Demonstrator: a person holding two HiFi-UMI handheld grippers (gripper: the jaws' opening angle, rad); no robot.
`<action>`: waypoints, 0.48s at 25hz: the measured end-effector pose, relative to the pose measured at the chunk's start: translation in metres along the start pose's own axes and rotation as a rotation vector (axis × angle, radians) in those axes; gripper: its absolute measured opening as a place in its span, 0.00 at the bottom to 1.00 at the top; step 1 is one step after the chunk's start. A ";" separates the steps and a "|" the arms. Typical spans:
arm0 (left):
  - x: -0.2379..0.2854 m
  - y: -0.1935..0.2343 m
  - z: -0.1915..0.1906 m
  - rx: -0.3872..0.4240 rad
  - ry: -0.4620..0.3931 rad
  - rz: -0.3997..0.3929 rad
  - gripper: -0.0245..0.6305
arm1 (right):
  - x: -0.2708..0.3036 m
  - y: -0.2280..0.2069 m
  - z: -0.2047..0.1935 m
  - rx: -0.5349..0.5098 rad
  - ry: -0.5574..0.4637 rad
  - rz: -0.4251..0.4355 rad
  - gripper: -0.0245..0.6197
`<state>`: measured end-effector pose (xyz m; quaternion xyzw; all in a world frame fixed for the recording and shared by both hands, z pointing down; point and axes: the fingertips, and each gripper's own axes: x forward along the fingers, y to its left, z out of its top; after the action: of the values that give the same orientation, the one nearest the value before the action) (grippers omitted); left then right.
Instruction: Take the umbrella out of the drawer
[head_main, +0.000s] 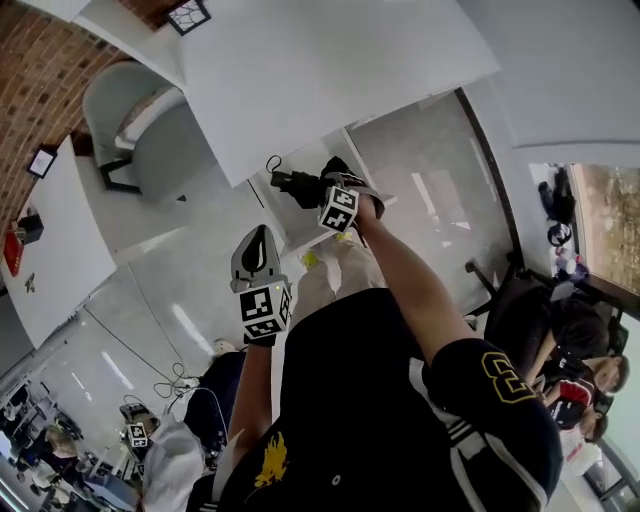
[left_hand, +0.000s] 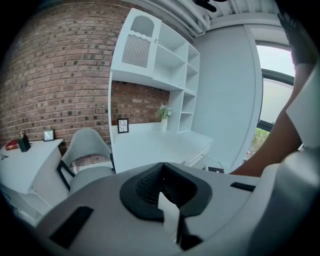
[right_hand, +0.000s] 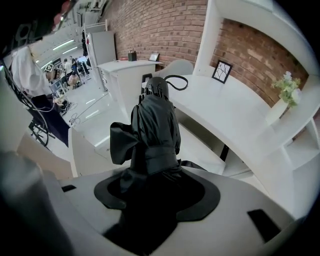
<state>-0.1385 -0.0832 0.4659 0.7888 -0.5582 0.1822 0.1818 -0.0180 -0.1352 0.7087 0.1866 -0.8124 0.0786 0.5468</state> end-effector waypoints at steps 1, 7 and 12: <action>0.000 0.001 0.003 0.001 -0.005 0.001 0.06 | -0.002 0.000 0.002 0.008 -0.008 -0.003 0.44; 0.006 -0.001 0.016 0.003 -0.044 -0.005 0.06 | -0.020 -0.009 0.004 0.075 -0.047 -0.037 0.44; 0.017 0.000 0.023 0.023 -0.058 -0.015 0.06 | -0.027 -0.016 0.006 0.131 -0.070 -0.050 0.44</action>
<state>-0.1313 -0.1088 0.4542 0.7998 -0.5553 0.1643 0.1580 -0.0078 -0.1457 0.6809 0.2449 -0.8191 0.1113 0.5066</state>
